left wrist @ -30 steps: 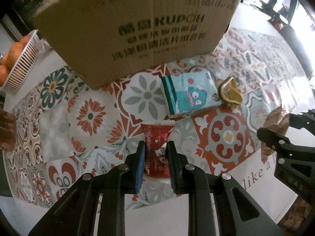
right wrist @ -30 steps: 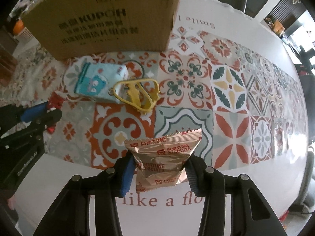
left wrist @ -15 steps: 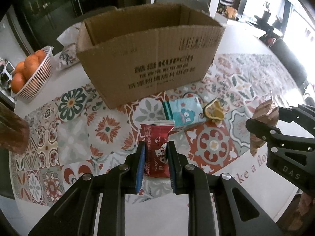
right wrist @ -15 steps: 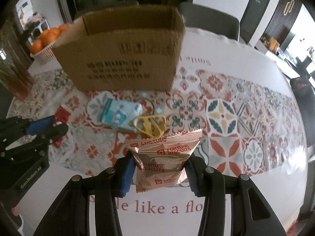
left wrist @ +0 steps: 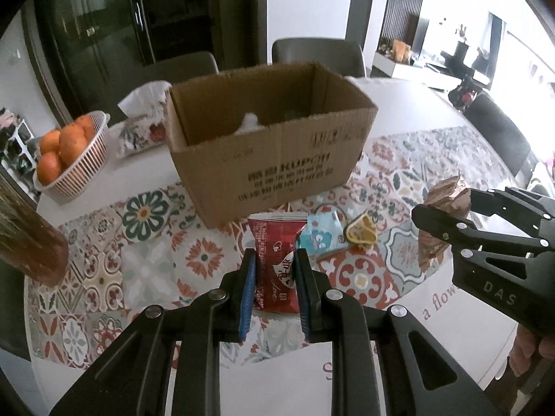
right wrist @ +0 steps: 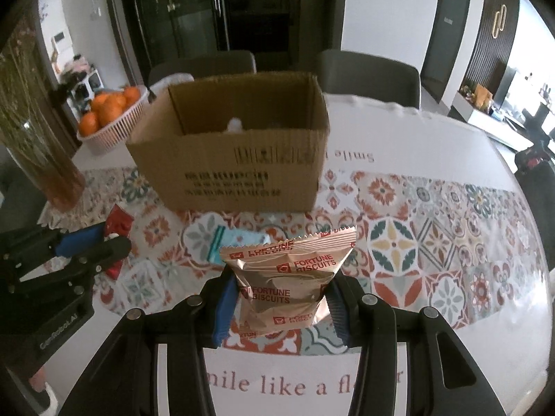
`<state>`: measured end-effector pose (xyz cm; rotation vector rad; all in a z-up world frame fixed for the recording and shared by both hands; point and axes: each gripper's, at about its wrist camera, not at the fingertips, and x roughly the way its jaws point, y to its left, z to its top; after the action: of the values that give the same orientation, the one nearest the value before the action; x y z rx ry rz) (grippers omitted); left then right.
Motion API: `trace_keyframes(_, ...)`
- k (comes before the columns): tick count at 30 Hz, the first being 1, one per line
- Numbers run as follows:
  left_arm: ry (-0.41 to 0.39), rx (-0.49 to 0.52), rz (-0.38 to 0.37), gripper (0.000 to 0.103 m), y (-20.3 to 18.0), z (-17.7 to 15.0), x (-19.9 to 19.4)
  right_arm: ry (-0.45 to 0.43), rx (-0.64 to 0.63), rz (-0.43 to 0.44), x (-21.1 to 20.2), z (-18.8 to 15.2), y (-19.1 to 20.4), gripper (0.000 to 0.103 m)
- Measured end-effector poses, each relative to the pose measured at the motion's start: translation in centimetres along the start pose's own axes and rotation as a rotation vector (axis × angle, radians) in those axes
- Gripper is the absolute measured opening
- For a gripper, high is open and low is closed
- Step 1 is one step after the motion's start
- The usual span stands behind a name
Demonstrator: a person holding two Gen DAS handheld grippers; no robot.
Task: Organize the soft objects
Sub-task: 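Lift both packets over the cardboard box and lower them inside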
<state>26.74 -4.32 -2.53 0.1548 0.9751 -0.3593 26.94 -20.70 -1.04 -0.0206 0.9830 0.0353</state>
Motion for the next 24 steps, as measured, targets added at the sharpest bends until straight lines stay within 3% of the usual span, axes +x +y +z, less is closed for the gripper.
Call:
trace_keyframes(13,-0.136,-0.014,0.003,0.022,0.7,2.4,-4.2,-0.119,0.004,0.061,-2.6,3.5,0.4,0.047)
trace_keyframes(24,-0.206,-0.015,0.021,0.022,1.7,4.7,-5.4,-0.176,-0.028,0.089,-3.0,6.9,0.8,0.047)
